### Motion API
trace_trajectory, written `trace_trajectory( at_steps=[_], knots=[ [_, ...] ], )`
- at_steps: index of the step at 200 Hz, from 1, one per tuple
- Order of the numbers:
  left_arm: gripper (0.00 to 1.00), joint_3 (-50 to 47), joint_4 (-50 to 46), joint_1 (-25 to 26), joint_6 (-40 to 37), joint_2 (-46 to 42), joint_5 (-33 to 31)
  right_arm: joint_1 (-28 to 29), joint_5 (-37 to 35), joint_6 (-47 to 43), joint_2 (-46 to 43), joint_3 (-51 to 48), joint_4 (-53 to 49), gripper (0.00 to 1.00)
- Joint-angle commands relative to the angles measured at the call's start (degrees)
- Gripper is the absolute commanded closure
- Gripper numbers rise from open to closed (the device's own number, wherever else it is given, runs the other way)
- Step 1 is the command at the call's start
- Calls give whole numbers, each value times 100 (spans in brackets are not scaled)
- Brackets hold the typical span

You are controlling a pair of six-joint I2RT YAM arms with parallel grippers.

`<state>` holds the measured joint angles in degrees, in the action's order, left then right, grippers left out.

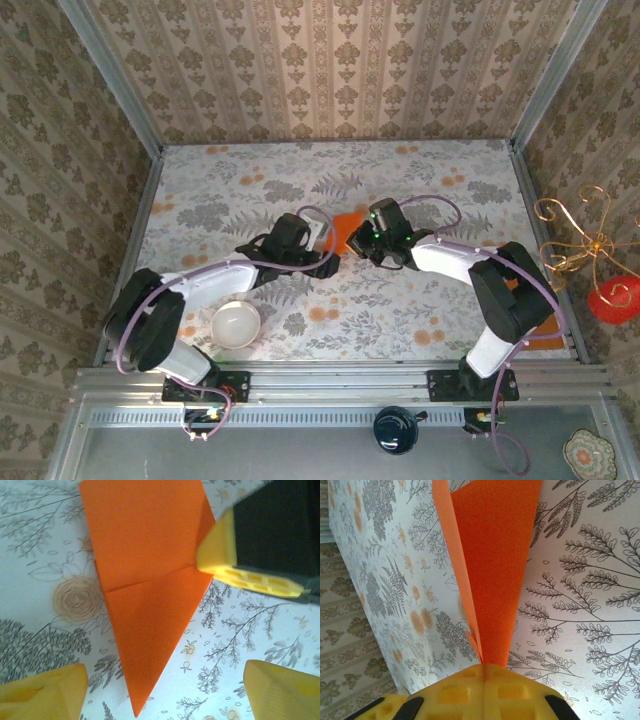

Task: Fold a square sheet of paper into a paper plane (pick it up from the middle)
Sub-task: Fold the wing for the fifth time at the center of the table.

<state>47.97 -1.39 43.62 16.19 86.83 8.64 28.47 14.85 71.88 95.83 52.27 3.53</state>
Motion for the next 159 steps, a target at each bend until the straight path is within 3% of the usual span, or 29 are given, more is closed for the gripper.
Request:
trace_trajectory(
  at_steps=[1,64,159],
  knots=[
    [22,305,8,88,-1291,460,-130,-60,136,263,-179,-65,-156,98],
    [35,153,1297,361,-2320,1094,-671,-173,314,541,-143,-90,-24,98],
    [59,-114,2135,487,-2475,1423,-1081,-244,535,791,-100,-244,98,97]
  ],
)
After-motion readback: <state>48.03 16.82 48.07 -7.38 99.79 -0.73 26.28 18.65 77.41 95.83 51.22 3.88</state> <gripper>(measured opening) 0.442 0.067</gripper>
